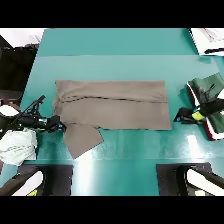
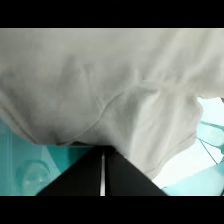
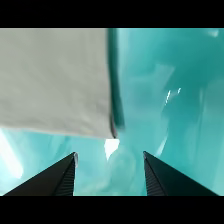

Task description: Fold the shirts.

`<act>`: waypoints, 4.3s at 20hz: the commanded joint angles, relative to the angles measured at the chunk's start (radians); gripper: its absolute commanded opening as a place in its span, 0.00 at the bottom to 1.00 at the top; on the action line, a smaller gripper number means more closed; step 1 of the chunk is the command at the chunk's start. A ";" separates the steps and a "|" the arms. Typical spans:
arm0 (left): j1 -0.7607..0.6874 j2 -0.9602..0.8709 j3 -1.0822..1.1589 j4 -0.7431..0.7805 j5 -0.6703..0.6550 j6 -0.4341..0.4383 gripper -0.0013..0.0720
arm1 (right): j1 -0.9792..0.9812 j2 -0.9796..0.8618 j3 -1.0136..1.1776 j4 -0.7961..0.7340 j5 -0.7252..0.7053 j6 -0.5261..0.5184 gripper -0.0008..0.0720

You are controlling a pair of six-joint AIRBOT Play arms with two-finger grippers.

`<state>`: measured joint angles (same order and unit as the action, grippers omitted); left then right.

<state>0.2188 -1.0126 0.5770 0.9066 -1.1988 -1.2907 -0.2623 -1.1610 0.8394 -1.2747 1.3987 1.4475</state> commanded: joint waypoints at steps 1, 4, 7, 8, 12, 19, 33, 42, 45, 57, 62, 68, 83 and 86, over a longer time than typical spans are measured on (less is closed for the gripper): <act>0.001 0.001 0.008 -0.007 -0.021 0.016 0.05 | -0.014 -0.057 -0.106 0.011 -0.031 -0.019 0.68; 0.001 0.001 0.008 -0.007 -0.024 0.016 0.05 | -0.014 -0.103 -0.134 0.089 -0.086 -0.040 0.65; 0.001 0.001 0.008 -0.007 -0.024 0.016 0.05 | -0.014 -0.108 -0.132 0.106 -0.132 -0.042 0.61; 0.001 0.001 0.008 -0.007 -0.024 0.016 0.05 | -0.014 -0.108 -0.132 0.105 -0.137 -0.042 0.60; 0.001 0.001 0.008 -0.008 -0.024 0.016 0.05 | -0.014 -0.108 -0.132 0.105 -0.167 -0.042 0.41; 0.001 0.001 0.008 -0.008 -0.027 0.015 0.05 | -0.014 -0.077 -0.132 0.103 -0.224 -0.043 0.03; 0.001 0.001 0.008 -0.008 -0.061 0.016 0.05 | -0.015 0.001 -0.130 0.095 -0.153 -0.043 0.63; 0.001 0.001 0.009 0.001 -0.142 0.042 0.05 | 0.043 0.011 -0.129 0.055 -0.169 -0.082 0.03; 0.001 0.039 0.005 0.045 -0.229 0.037 0.05 | 0.005 0.118 -0.118 -0.103 0.006 -0.080 0.03; -0.139 0.191 0.266 -0.040 -0.072 -0.064 0.05 | -0.086 0.285 -0.077 -0.072 0.025 -0.079 0.03; -0.139 0.009 0.386 -0.025 0.024 -0.053 0.05 | 0.001 0.094 0.107 -0.072 -0.029 -0.076 0.03; -0.139 -0.153 0.475 -0.027 0.226 -0.037 0.05 | 0.059 -0.137 0.309 -0.080 -0.047 -0.034 0.03; -0.139 -0.304 0.593 -0.079 0.356 -0.036 0.62 | -0.079 -0.375 0.545 0.192 -0.032 -0.049 0.83; -0.142 -0.304 0.592 -0.079 0.236 0.029 0.07 | -0.158 -0.375 0.463 0.214 0.040 -0.141 0.83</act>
<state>0.0788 -1.3140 1.1610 0.8303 -0.8520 -1.3087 -0.3546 -1.5299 1.3445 -1.1065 1.3518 1.3975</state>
